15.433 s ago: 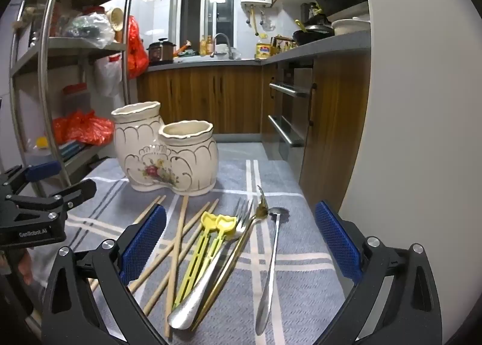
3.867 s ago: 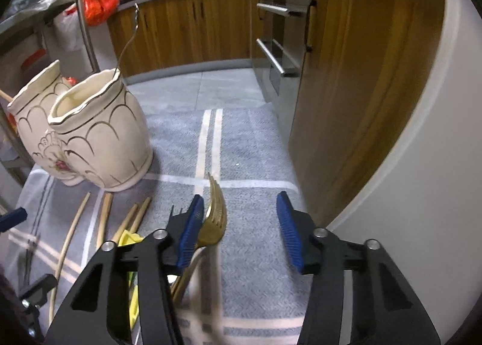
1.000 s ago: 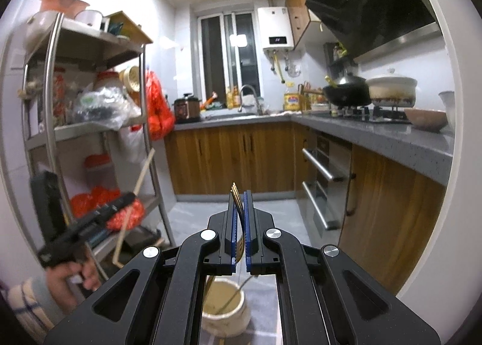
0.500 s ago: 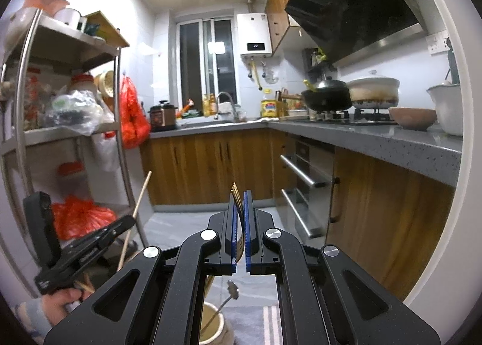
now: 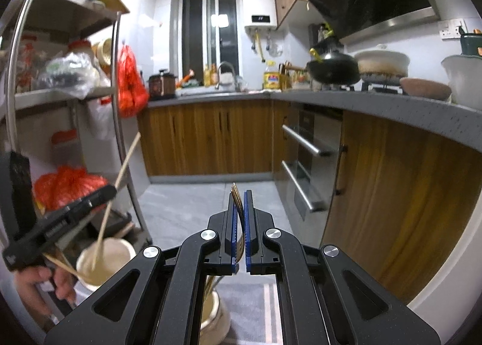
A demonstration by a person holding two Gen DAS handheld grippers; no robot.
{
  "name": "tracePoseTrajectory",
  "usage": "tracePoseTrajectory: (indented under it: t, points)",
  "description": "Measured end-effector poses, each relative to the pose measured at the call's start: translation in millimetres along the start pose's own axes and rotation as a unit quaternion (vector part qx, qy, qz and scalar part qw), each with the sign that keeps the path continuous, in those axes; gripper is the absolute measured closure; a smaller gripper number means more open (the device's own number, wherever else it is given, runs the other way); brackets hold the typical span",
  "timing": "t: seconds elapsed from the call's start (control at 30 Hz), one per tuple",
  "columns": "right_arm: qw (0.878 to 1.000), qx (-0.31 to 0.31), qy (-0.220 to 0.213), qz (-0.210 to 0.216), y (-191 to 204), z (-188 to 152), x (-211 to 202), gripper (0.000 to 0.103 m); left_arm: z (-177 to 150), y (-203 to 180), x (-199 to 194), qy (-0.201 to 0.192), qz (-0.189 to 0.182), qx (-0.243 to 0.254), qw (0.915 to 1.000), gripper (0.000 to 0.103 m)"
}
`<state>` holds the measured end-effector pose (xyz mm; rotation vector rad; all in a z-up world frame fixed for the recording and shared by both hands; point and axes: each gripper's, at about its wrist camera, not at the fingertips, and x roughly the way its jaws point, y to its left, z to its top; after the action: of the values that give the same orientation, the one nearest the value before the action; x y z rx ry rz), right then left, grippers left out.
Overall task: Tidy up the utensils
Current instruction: 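Drop chopstick into tall cup with left while right drops fork into small cup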
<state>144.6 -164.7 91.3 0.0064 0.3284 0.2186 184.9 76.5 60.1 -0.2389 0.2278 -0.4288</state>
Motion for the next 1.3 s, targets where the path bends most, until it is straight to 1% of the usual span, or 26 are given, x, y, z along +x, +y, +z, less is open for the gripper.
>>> tracePoseTrajectory:
  t: [0.2,0.47,0.5,0.53,0.6,0.63,0.7,0.83,0.87,0.9,0.93,0.97,1.03,1.07,1.1,1.13,1.2,1.3]
  points:
    - [1.000,0.006,0.018,0.003,-3.3,-8.2,8.1,0.098,0.5,-2.2,-3.1,0.002,-0.004,-0.001,1.0000,0.099]
    - [1.000,0.013,0.027,-0.003,-7.9,-11.4,12.6,0.098,5.2,-5.6,-6.5,0.007,0.010,0.012,0.9999,0.097]
    - [0.999,0.014,0.029,-0.003,-8.4,-10.4,13.3,0.096,5.2,-6.9,-7.0,0.008,0.012,0.014,0.9998,0.097]
    - [0.999,0.016,0.032,-0.002,-9.4,-10.8,13.9,0.091,5.8,-7.6,-7.7,0.009,0.016,0.017,0.9997,0.097]
    - [0.999,0.021,0.036,0.001,-11.0,-11.7,13.9,0.085,7.2,-10.0,-10.0,0.011,0.021,0.022,0.9995,0.097]
    - [0.999,0.022,0.036,0.003,-11.6,-12.4,13.0,0.085,7.3,-11.1,-11.4,0.012,0.023,0.024,0.9994,0.097]
    - [0.999,0.021,0.035,0.005,-10.9,-12.5,10.3,0.080,8.8,-13.5,-16.8,0.010,0.028,0.026,0.9992,0.097]
    - [0.999,0.021,0.023,0.010,-10.3,-10.1,-0.3,0.064,11.9,-21.6,-33.1,0.003,0.035,0.028,0.9990,0.094]
    - [0.999,0.022,0.021,0.012,-10.4,-9.3,-2.8,0.061,11.9,-22.6,-35.7,0.002,0.034,0.027,0.9990,0.087]
    - [0.999,0.023,0.019,0.013,-11.1,-8.7,-4.4,0.052,12.8,-24.7,-40.8,0.000,0.034,0.026,0.9991,0.078]
    - [0.999,0.025,0.015,0.016,-11.3,-7.9,-8.4,0.042,13.7,-25.7,-44.0,-0.001,0.035,0.026,0.9990,0.074]
    - [0.999,0.025,0.012,0.018,-11.5,-7.6,-10.9,0.038,14.1,-26.4,-46.5,-0.002,0.036,0.026,0.9990,0.069]
    - [1.000,0.023,0.007,0.019,-11.2,-7.4,-17.5,0.027,15.9,-28.8,-52.8,-0.001,0.034,0.024,0.9991,0.064]
    - [1.000,0.022,0.004,0.021,-11.3,-7.4,-21.1,0.024,16.6,-29.9,-56.2,0.002,0.034,0.022,0.9992,0.055]
    - [0.999,0.023,0.000,0.026,-11.7,-7.6,-25.7,0.018,16.7,-30.2,-58.5,0.004,0.036,0.021,0.9991,0.043]
    - [0.999,0.025,-0.001,0.029,-12.7,-8.1,-28.9,0.013,17.0,-31.6,-61.7,0.006,0.040,0.020,0.9990,0.038]
    - [0.999,0.029,-0.003,0.034,-14.8,-8.7,-34.4,0.008,17.9,-35.6,-66.7,0.008,0.048,0.023,0.9985,0.027]
    - [0.999,0.034,-0.004,0.037,-17.4,-10.0,-41.6,0.005,20.2,-42.2,-72.9,0.010,0.074,0.035,0.9966,0.012]
